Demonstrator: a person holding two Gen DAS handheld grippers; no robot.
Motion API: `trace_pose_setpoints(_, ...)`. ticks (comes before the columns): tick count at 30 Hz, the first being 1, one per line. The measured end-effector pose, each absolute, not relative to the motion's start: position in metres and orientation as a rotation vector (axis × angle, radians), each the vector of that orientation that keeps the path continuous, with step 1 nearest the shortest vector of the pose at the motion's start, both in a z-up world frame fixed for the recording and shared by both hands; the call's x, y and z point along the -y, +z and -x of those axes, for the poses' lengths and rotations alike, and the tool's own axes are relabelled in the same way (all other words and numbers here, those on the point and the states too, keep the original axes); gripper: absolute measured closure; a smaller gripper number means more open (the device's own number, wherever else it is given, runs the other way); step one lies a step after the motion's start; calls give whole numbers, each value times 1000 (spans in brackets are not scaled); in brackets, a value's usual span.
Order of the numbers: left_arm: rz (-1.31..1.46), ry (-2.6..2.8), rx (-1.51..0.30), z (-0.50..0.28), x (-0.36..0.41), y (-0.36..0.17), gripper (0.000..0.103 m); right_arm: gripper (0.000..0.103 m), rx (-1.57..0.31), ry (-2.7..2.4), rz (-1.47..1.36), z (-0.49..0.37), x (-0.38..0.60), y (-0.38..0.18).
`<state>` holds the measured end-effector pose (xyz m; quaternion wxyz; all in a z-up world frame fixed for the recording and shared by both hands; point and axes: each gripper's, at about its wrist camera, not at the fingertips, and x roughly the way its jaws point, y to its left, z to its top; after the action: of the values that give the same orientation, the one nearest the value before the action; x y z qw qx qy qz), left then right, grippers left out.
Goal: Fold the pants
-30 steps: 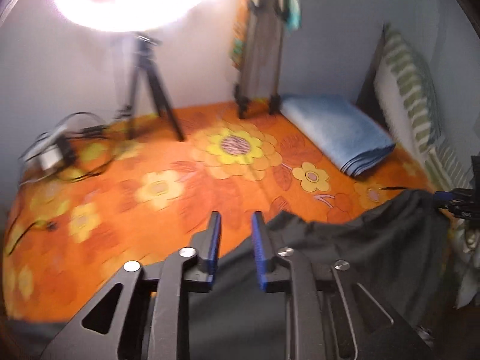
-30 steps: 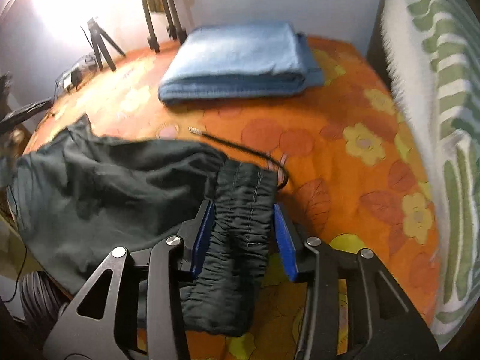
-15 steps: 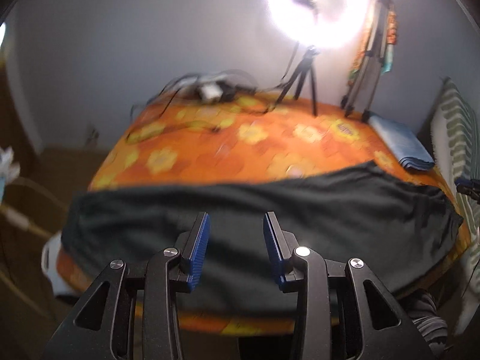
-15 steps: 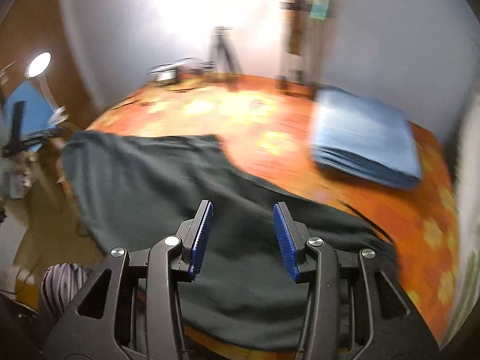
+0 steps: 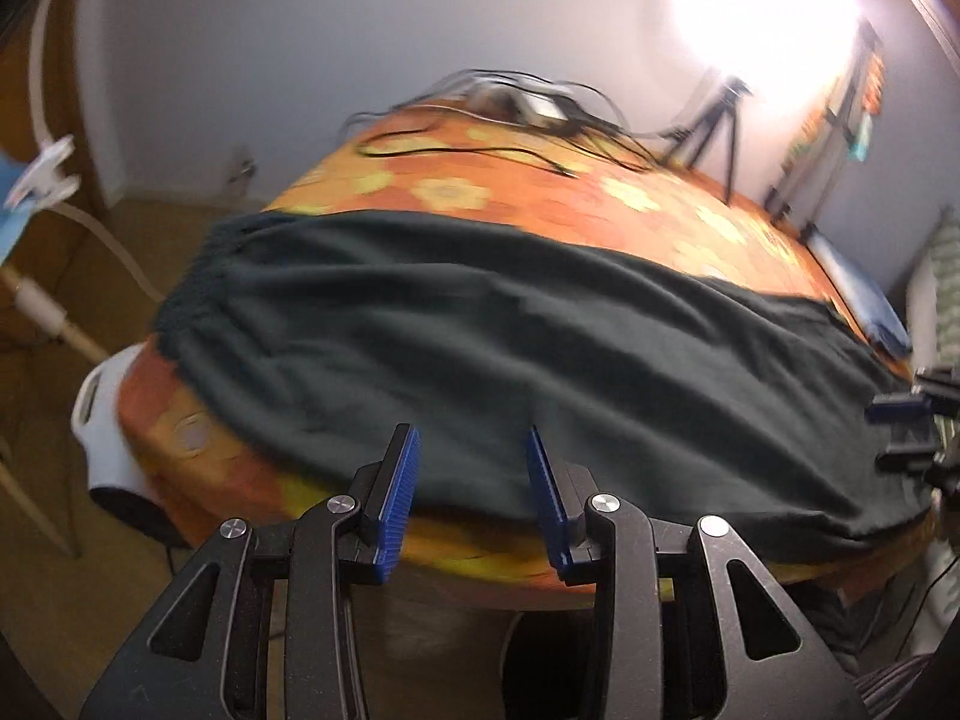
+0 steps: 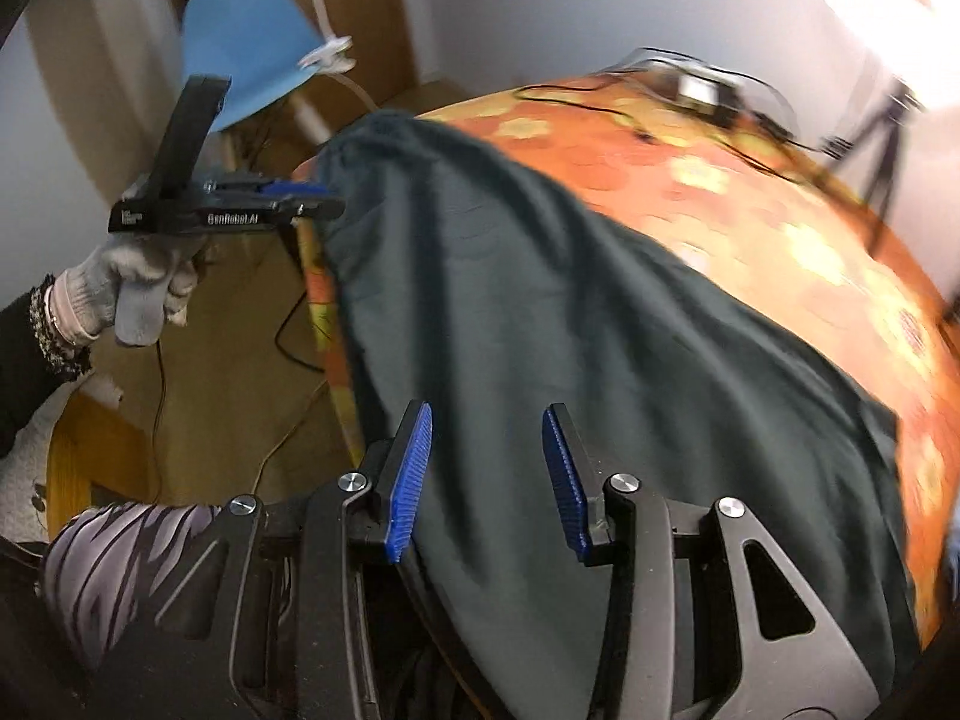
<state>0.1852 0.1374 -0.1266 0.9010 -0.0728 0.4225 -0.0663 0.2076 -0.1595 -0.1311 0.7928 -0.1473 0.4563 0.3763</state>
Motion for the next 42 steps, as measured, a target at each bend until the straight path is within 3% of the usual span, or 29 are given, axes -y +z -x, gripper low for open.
trace_pose_setpoints(3, 200, -82, -871, -181, -171, -132, 54, 62, -1010, 855, 337, -218, 133, -146)
trace_pose_setpoints(5, 242, -44, -863, -180, -191, -135, 51, 62, -1016, 878, 352, -228, 117, -152)
trace_pose_setpoints(10, 371, 14, -850, -183, -232, -144, 51, 61, -1011, 942, 330, -265, 74, -149)
trace_pose_setpoints(14, 425, 31, -826, -187, -248, -146, 50, 43, -1000, 1017, 309, -313, 18, -138)
trace_pose_setpoints(23, 473, 59, -790, -204, -272, -142, 50, 42, -1051, 1089, 295, -410, -113, -161)
trace_pose_setpoints(33, 489, 54, -810, -216, -279, -154, 50, 42, -1061, 1185, 388, -429, -203, -199)
trace_pose_setpoints(35, 475, 52, -815, -218, -276, -154, 50, 49, -1069, 1198, 395, -427, -209, -205)
trace_pose_setpoints(37, 463, 50, -819, -221, -274, -155, 50, 82, -1069, 1211, 422, -422, -213, -210)
trace_pose_setpoints(42, 474, 64, -817, -226, -278, -157, 50, 97, -993, 1192, 457, -414, -205, -206)
